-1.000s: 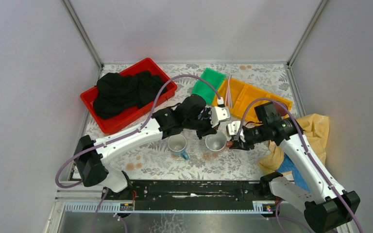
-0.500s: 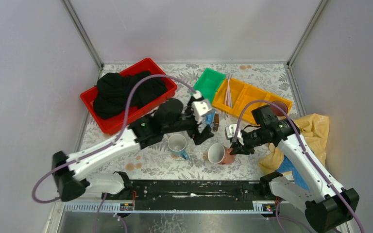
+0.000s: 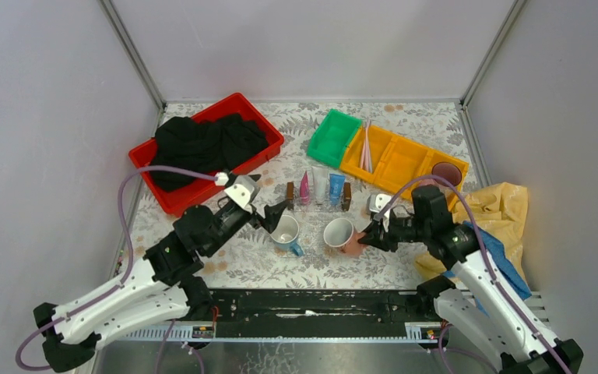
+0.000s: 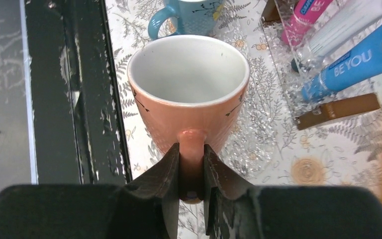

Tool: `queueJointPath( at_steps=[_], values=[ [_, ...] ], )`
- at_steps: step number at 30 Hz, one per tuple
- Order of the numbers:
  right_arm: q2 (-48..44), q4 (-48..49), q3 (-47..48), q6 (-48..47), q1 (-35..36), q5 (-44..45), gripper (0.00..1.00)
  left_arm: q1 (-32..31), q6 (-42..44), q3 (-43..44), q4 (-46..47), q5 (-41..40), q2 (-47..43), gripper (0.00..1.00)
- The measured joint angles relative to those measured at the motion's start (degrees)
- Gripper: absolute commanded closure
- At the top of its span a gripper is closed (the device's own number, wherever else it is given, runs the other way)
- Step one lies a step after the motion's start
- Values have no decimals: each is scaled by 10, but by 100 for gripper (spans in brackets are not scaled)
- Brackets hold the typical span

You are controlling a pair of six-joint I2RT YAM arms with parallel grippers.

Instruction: Prepare toiletry sets of a toothbrush and toothpaste on the tray

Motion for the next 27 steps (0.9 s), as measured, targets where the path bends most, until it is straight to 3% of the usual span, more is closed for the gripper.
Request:
queueJointPath(
  at_steps=[5, 11, 19, 27],
  values=[
    [-44, 158, -100, 163, 70, 82, 100, 1, 6, -61, 24, -93, -47, 0],
    [-37, 295, -148, 280, 215, 273, 100, 2, 32, -61, 46, -151, -46, 0],
    [-2, 413, -168, 343, 337, 441, 100, 3, 88, -51, 26, -180, -17, 0],
    [2, 476, -205, 377, 349, 523, 99, 57, 94, -75, 33, -169, -33, 0]
  ],
)
